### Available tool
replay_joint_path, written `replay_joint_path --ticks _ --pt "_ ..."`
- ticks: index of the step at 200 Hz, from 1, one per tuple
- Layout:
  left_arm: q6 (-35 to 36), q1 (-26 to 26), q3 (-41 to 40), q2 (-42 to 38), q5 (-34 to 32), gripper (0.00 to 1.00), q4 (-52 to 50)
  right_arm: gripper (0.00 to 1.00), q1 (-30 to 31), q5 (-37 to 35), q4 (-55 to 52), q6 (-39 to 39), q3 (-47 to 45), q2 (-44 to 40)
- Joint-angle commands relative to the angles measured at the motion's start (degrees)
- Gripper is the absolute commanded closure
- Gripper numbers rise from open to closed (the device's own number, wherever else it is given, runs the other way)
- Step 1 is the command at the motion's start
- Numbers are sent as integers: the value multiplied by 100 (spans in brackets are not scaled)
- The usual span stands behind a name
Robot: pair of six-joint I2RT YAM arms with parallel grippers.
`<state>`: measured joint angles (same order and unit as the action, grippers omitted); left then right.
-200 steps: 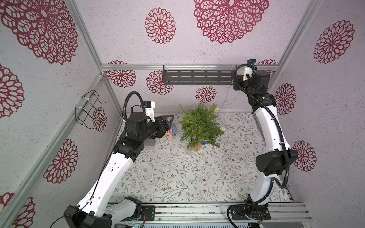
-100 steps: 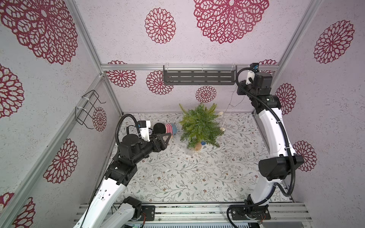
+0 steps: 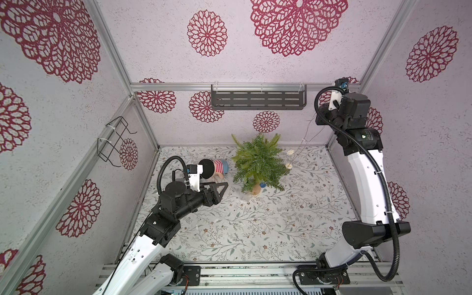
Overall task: Remove string lights from the small christmas tree
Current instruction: Remove the light string from the Christmas tree.
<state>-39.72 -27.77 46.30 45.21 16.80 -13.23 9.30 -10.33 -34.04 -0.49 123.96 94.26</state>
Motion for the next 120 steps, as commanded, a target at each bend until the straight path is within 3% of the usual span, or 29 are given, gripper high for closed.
replay_joint_path --ticks 1,120 --pt "-50 -36 -77 -32 -76 18 286 100 155 -327 -117 -106 -104 -296" --pt "-117 -41 -398 -58 27 18 462 100 546 -1317 -659 20 -764 -1346"
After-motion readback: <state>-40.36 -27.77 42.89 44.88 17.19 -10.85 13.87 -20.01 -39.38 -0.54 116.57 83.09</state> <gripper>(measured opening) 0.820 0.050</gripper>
